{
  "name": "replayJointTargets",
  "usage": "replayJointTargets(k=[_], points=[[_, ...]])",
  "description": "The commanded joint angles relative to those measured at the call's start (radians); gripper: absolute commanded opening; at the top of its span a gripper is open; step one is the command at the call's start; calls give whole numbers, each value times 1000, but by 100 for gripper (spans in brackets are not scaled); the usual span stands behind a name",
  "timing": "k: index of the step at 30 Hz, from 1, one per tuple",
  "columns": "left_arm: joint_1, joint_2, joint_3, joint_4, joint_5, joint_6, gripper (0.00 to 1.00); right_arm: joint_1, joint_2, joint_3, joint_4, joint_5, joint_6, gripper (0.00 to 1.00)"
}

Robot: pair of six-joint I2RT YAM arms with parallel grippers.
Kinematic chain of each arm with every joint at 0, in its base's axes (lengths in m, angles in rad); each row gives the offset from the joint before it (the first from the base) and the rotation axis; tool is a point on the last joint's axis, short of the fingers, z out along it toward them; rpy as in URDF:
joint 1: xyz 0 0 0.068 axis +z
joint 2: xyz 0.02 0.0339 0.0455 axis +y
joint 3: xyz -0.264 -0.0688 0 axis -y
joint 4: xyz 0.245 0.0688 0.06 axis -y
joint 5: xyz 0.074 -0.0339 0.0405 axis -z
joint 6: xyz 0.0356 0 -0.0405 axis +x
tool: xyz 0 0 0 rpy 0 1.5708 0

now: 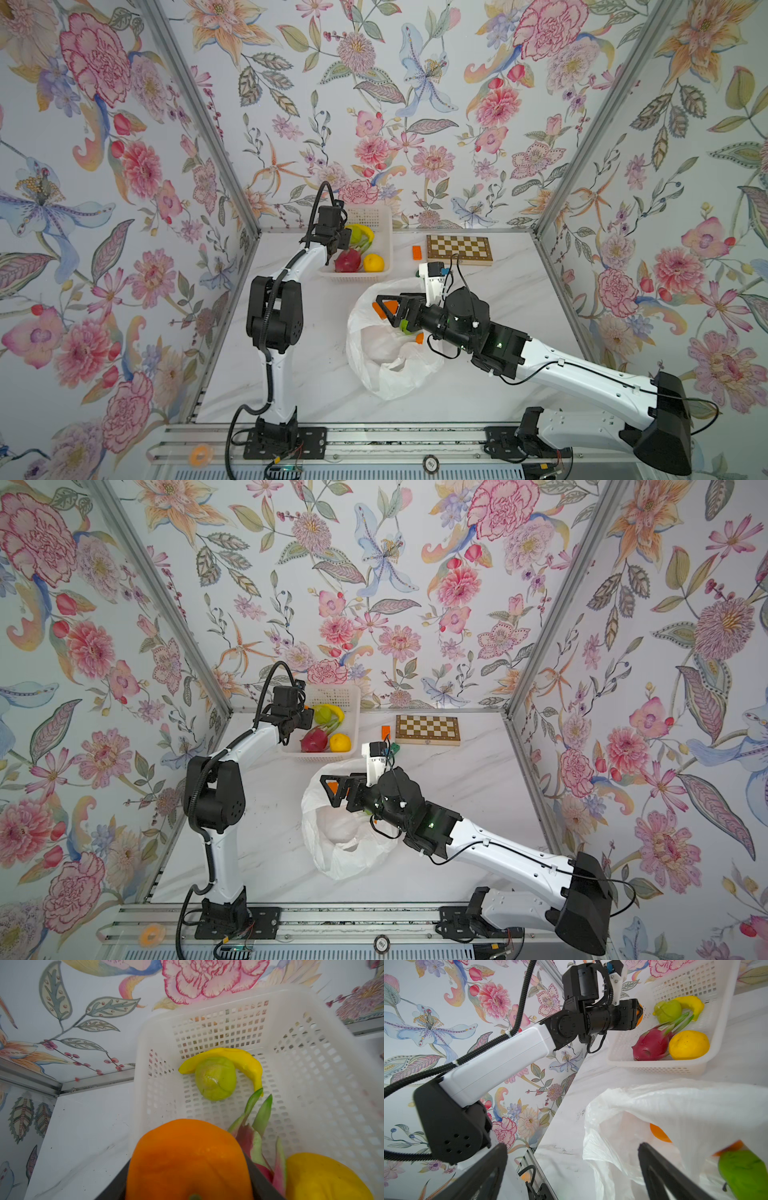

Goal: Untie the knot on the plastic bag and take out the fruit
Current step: 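Carry the orange fruit with the left gripper and drop it in the basket, then return the left gripper to the bag rim while the right reaches into the bag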

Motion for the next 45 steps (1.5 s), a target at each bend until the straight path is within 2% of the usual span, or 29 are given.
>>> replayJointTargets(k=[1, 8, 11, 13, 16, 18, 22, 31, 39, 45], points=[[13, 93, 129, -68, -24, 29, 43, 8, -18, -21, 20, 29, 22, 99], [15, 288, 328, -169, -11, 25, 48, 14, -42, -36, 8, 43, 31, 99], [14, 407, 548, -329, -6, 24, 49, 19, -55, -45, 9, 51, 33, 99], [15, 450, 626, -377, -1, 27, 52, 25, -66, -51, 9, 58, 33, 99], [15, 454, 633, -382, 12, 29, 60, 32, -83, -63, 14, 77, 34, 99], [18, 439, 613, -376, 30, 34, 72, 37, -96, -75, 27, 87, 36, 99], [18, 402, 591, -369, 42, 37, 77, 40, -106, -78, 26, 95, 36, 99], [26, 183, 462, -340, 117, -23, 80, 50, -120, -97, 14, 118, 34, 99], [27, -157, 155, -202, 260, -140, 78, 49, -124, -119, -34, 132, 25, 99], [27, -416, -73, -112, 419, -221, 75, 49, -116, -140, -64, 127, 11, 96]])
